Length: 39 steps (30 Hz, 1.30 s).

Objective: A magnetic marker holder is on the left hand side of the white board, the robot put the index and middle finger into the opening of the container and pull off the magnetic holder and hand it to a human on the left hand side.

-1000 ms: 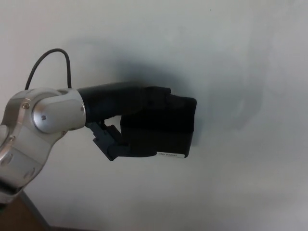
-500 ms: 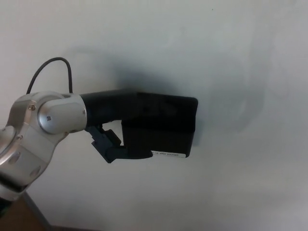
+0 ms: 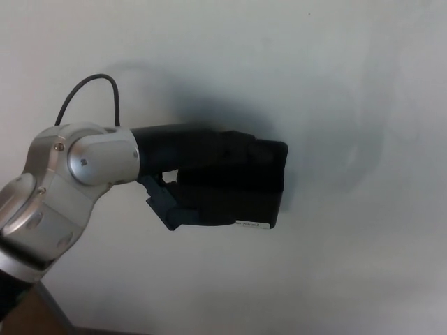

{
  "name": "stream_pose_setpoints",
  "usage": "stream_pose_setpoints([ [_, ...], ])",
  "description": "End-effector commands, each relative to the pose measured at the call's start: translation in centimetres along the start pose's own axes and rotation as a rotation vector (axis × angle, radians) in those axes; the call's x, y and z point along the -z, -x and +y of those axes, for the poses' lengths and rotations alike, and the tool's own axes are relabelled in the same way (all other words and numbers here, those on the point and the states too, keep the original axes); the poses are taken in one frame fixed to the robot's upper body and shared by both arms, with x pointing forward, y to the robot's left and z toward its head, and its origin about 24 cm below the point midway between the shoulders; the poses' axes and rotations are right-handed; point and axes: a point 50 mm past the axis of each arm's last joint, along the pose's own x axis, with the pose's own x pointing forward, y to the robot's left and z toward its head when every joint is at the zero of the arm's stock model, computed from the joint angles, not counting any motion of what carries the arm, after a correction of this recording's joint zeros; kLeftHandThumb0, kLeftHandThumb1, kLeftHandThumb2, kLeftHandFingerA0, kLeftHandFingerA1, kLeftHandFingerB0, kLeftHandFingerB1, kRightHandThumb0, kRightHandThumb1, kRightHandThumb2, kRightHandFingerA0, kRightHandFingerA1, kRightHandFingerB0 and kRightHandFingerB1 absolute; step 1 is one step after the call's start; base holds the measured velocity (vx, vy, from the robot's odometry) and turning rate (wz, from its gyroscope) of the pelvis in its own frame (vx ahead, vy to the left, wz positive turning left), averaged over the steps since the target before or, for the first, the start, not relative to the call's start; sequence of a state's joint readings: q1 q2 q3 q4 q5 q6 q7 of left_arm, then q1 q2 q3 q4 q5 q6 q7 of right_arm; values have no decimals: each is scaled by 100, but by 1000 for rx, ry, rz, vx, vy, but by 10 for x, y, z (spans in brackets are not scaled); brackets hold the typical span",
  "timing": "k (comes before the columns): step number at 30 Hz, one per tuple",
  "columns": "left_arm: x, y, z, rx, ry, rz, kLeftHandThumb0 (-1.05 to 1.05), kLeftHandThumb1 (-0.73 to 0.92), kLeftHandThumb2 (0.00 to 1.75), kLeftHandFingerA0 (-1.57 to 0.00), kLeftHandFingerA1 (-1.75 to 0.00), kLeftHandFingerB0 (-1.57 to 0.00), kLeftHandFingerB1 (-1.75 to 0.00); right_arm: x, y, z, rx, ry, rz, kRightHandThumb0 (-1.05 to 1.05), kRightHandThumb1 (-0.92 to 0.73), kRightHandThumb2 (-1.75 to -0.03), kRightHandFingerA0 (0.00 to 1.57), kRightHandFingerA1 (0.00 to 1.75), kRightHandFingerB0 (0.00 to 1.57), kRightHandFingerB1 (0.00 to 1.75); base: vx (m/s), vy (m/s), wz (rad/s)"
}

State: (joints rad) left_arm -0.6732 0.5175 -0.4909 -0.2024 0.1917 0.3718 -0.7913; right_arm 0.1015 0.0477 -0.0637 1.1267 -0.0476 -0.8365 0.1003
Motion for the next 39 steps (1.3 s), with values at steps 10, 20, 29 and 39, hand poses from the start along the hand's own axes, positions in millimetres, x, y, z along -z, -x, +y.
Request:
stream_pose_setpoints([
  [10, 3, -7, -2, 24, -31, 30, -97, 75, 63, -10, -27, -7, -24, -4, -3, -4, 23, -8, -16, -63, -81, -64, 59, 51, 55, 43, 0, 0, 0],
  [20, 15, -10, -4, 54, -21, 101, -97, 57, 95, -11, -40, -7, -26, -6, -6, -5, 23, -10, -26, -63, -80, -64, 59, 51, 59, 45, 0, 0, 0],
  [29, 15, -13, -1, 69, -48, 127, -40, 21, 91, 0, -47, 0, -48, -7, -7, -5, 20, 5, -31, -63, -81, -64, 61, 50, 61, 45, 0, 0, 0],
  [39, -8, -30, 4, 93, -144, 118, -40, 19, 90, -2, -48, 0, -48, -9, -9, -5, 26, 1, -38, -62, -81, -64, 60, 50, 60, 46, 0, 0, 0],
])
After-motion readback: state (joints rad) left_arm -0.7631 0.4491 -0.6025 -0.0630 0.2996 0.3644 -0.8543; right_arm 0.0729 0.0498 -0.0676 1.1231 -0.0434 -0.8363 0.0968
